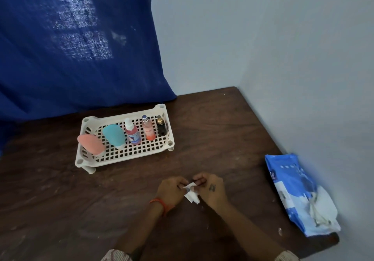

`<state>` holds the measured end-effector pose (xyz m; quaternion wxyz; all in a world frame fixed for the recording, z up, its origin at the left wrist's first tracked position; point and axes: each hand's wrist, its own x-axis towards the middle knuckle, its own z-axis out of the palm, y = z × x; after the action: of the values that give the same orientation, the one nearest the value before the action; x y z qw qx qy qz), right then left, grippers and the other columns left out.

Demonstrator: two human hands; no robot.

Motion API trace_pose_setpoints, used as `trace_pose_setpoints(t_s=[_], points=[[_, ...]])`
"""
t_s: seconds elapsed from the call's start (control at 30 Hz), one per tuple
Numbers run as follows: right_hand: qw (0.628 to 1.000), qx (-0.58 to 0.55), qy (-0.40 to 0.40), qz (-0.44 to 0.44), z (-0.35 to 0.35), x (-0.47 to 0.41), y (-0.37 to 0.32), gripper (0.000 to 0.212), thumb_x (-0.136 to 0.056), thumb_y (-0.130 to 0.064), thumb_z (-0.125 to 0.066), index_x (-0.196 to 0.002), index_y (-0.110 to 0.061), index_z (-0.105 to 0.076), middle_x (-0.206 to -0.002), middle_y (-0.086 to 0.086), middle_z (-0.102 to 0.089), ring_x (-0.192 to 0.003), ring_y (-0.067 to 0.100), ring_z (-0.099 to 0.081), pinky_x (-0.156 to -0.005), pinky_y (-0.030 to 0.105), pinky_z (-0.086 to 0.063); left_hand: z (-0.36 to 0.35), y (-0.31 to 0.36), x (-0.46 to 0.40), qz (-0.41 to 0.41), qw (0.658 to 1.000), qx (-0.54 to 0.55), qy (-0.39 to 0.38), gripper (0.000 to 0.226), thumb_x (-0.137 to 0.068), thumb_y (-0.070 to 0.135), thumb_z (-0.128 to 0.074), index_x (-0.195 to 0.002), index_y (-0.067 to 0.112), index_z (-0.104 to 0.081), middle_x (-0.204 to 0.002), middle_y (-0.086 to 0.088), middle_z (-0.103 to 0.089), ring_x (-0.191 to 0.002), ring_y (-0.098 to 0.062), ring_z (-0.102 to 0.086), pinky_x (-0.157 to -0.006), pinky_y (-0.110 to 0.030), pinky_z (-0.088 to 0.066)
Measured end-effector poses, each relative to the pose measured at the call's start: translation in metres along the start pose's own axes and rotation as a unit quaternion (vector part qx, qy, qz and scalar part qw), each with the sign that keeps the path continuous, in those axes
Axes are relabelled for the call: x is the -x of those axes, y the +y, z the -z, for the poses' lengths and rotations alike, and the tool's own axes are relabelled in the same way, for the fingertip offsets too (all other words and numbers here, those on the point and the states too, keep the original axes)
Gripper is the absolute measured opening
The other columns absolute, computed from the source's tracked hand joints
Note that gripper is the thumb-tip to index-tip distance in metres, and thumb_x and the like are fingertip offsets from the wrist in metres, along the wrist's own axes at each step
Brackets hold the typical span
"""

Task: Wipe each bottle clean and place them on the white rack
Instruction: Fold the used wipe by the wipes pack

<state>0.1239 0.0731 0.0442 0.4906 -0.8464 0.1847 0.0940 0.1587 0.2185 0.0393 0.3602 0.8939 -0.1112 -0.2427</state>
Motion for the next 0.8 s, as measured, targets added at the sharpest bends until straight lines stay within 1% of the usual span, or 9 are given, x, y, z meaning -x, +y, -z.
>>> trace_pose_setpoints(t_s=[0.07,0.1,0.17,0.23,0.33,0.43,0.67,0.73,0.8], points=[[0.999,-0.04,0.004,-0.003,0.011,0.002,-0.001,0.017,-0.073,-0.002,-0.073,-0.089,-0.008,-0.07,-0.073,-0.001,-0.063,-0.07,0.01,-0.059,-0.063,0.01,-0.046,0.0,0.009,0.0,-0.007,1.0,0.022,-0.006,0.009,-0.086,0.019,-0.064,-0.092,0.023,-0.069,-0.089,0.007,-0.065,-0.076,-0.002,-0.056,-0.067,-0.006,-0.039],[0.998,-0.056,0.007,-0.005,0.019,0.004,-0.001,0.014,-0.073,-0.004,-0.074,-0.084,-0.011,-0.07,-0.069,-0.004,-0.062,-0.065,0.006,-0.059,-0.059,0.009,-0.045,0.0,0.015,0.001,-0.006,0.998,0.056,-0.007,0.008,-0.086,0.018,-0.064,-0.087,0.025,-0.067,-0.087,0.006,-0.065,-0.077,-0.004,-0.058,-0.071,-0.011,-0.044],[0.996,-0.083,0.009,-0.006,0.034,0.008,-0.004,0.008,-0.074,-0.011,-0.075,-0.081,-0.012,-0.071,-0.066,-0.006,-0.064,-0.058,-0.002,-0.058,-0.055,0.009,-0.043,0.001,0.027,0.001,0.019,0.985,0.168,-0.019,0.007,-0.086,0.013,-0.063,-0.086,0.019,-0.066,-0.091,-0.004,-0.069,-0.084,-0.015,-0.065,-0.079,-0.031,-0.055],[0.992,-0.125,0.006,-0.012,0.053,0.014,-0.003,0.01,-0.076,-0.015,-0.074,-0.085,-0.011,-0.072,-0.076,0.0,-0.07,-0.065,-0.001,-0.062,-0.058,0.011,-0.047,0.001,0.046,0.004,0.026,0.965,0.256,-0.047,0.005,-0.089,0.009,-0.061,-0.093,0.01,-0.064,-0.099,-0.012,-0.069,-0.092,-0.021,-0.068,-0.08,-0.036,-0.057],[0.974,-0.225,-0.011,-0.036,0.081,0.027,0.001,0.012,-0.08,-0.013,-0.071,-0.089,-0.006,-0.066,-0.09,0.009,-0.071,-0.084,0.017,-0.068,-0.073,0.025,-0.055,-0.005,0.077,0.005,0.007,0.946,0.319,-0.061,0.013,-0.088,0.005,-0.062,-0.1,0.002,-0.058,-0.099,-0.014,-0.068,-0.089,-0.021,-0.069,-0.073,-0.032,-0.058],[0.945,-0.324,0.004,-0.052,0.109,0.044,0.012,0.015,-0.083,-0.008,-0.067,-0.094,0.001,-0.061,-0.095,0.015,-0.07,-0.086,0.023,-0.069,-0.073,0.034,-0.057,-0.019,0.11,0.005,-0.011,0.938,0.343,-0.057,0.02,-0.083,0.001,-0.066,-0.1,0.001,-0.055,-0.09,-0.013,-0.068,-0.077,-0.017,-0.068,-0.061,-0.023,-0.054],[0.924,-0.355,0.145,-0.006,0.161,0.078,0.05,0.018,-0.077,0.008,-0.067,-0.09,-0.003,-0.062,-0.09,0.016,-0.068,-0.083,0.022,-0.067,-0.067,0.026,-0.055,-0.068,0.167,0.0,-0.029,0.936,0.334,-0.105,0.027,-0.076,-0.008,-0.07,-0.088,0.008,-0.052,-0.079,-0.009,-0.064,-0.07,-0.014,-0.064,-0.056,-0.022,-0.054],[0.917,-0.357,0.178,0.001,0.173,0.085,0.064,0.02,-0.075,0.01,-0.068,-0.087,-0.005,-0.065,-0.089,0.01,-0.071,-0.084,0.021,-0.068,-0.071,0.025,-0.054,-0.084,0.181,-0.002,-0.033,0.937,0.323,-0.127,0.029,-0.077,-0.009,-0.068,-0.084,0.009,-0.047,-0.076,-0.009,-0.061,-0.069,-0.014,-0.062,-0.054,-0.022,-0.054],[0.91,-0.365,0.197,-0.008,0.184,0.092,0.074,0.022,-0.075,0.012,-0.066,-0.082,-0.009,-0.068,-0.079,0.0,-0.073,-0.078,0.014,-0.069,-0.068,0.018,-0.053,-0.099,0.194,-0.005,-0.045,0.937,0.311,-0.151,0.032,-0.078,-0.01,-0.067,-0.082,0.011,-0.043,-0.078,-0.011,-0.061,-0.072,-0.017,-0.062,-0.057,-0.024,-0.055]])
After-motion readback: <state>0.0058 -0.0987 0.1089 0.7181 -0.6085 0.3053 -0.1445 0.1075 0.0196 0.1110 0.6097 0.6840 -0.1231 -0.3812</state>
